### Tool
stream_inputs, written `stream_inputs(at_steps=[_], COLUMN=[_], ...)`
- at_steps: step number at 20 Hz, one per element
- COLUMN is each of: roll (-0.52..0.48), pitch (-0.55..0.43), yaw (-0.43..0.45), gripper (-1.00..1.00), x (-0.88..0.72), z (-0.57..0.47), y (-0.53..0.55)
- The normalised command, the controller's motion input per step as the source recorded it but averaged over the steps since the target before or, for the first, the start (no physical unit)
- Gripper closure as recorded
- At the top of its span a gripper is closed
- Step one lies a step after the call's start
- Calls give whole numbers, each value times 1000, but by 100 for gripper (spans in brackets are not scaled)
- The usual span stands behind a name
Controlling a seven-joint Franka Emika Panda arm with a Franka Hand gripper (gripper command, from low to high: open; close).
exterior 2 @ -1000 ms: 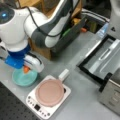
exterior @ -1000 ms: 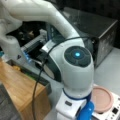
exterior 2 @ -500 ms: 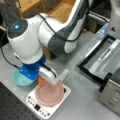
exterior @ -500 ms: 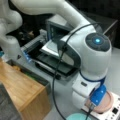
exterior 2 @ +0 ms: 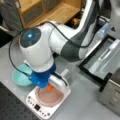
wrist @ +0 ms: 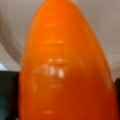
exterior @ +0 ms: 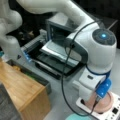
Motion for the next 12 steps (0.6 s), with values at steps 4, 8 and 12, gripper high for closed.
stream_inputs(at_steps=[4,8,12], roll=[-75,-99,-138], pitch=[-252,-241,-236], yaw=[-45,8,17], gripper=[100,100,100], x=[-244,-214,-167], z=[-123,-188,-233], y=[9,-8,-20])
